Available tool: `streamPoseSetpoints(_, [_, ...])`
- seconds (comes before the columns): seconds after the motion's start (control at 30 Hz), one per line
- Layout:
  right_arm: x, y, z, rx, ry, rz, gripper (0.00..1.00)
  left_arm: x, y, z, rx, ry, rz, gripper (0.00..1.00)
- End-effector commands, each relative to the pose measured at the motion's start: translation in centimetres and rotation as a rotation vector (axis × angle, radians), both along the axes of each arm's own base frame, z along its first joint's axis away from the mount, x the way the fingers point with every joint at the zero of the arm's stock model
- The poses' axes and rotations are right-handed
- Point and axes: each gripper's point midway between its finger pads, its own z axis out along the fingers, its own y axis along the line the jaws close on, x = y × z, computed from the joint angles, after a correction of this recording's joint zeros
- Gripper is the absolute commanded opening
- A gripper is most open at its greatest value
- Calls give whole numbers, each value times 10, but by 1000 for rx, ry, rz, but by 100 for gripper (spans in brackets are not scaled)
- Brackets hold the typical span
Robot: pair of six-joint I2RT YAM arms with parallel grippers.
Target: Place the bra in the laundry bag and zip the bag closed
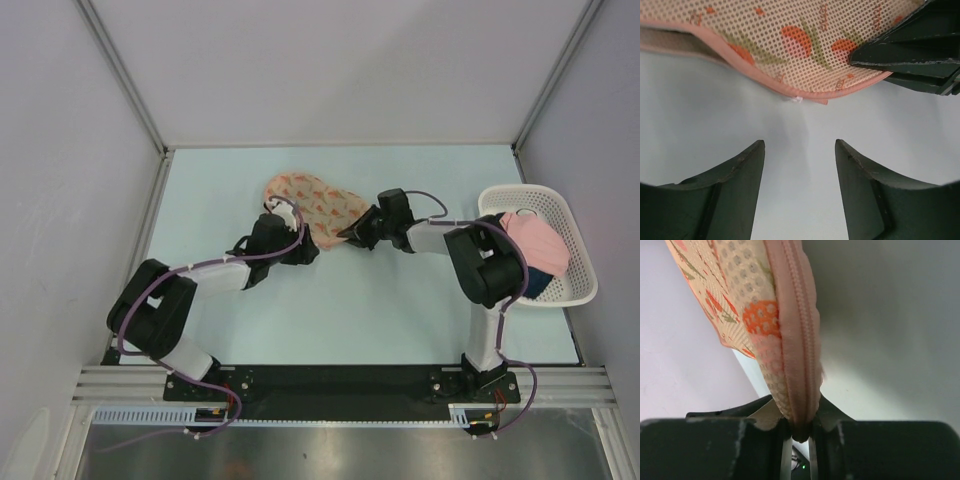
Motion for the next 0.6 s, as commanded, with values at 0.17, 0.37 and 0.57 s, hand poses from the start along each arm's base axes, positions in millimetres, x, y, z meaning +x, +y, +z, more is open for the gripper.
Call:
streamPoseSetpoints(0.17, [-19, -11, 40, 110, -3, 84, 10, 6, -32, 27, -86, -106, -178, 57])
streamPoseSetpoints(0.37, [-21, -9, 47, 155, -1, 92, 10, 4, -41, 18, -101, -83, -211, 55])
streamPoseSetpoints(0.57, [-25, -7, 50, 191, 5, 95, 9, 13, -48, 17, -97, -107, -228, 55])
